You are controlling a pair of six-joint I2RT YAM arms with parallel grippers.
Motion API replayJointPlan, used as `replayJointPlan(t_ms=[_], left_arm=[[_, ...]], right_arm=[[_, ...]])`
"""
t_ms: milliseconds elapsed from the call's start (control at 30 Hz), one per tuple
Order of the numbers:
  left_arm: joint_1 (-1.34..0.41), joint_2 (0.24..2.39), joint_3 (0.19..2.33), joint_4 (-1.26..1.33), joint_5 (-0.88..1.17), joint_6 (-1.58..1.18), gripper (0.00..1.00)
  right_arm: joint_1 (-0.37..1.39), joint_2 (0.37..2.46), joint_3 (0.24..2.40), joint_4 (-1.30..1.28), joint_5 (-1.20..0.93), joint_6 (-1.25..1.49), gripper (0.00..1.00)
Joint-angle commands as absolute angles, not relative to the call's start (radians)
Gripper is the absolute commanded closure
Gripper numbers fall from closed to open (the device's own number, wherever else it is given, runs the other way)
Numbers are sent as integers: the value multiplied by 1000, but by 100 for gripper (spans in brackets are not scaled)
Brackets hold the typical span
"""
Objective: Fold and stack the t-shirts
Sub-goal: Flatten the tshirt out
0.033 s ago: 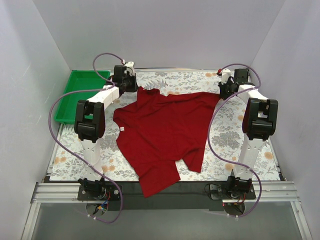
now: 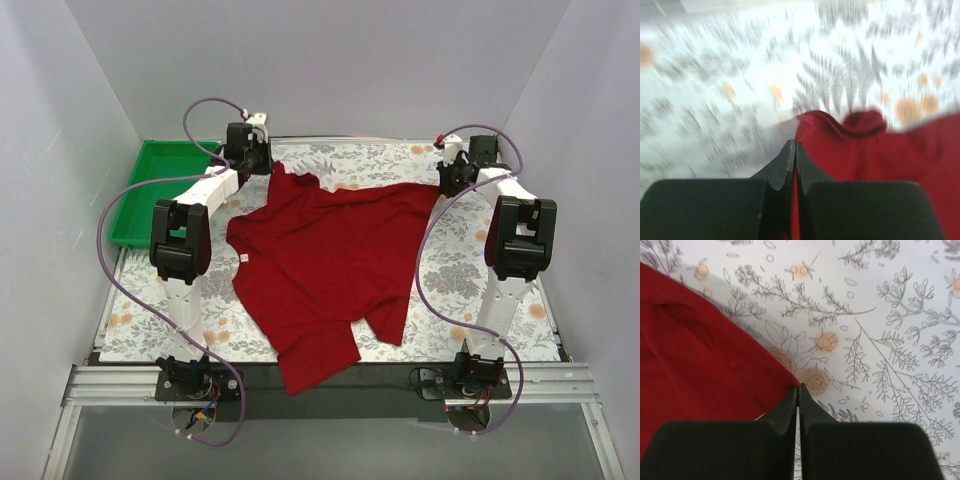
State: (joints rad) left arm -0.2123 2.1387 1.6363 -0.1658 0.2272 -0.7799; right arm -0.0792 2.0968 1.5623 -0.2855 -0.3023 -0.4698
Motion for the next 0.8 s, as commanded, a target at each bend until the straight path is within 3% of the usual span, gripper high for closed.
replayJointPlan(t_ms=[0,233,500,700,733,767], left_arm=[[-221,2144,1798,-6,43,-684,100],[-204,2189,1778,302,-123,-600,100],[-184,2312,1856,328,-147,-587,100],[-170,2375,1897,330,-149,-607,100],[-167,2381,1908,322,-135,-629,100],[-167,2378,1916,318,-120,-646,88]], right_arm=[[-86,2074,1670,-241,-373,-422,99],[-80,2111,1807,-193,-419,-334,99],[-63,2229,1934,-167,-345,-287,99],[-12,2306,1990,-112,-142,-261,99],[-2,2313,1997,-104,-47,-249,83],[-2,2319,2012,-103,-17,-249,72]])
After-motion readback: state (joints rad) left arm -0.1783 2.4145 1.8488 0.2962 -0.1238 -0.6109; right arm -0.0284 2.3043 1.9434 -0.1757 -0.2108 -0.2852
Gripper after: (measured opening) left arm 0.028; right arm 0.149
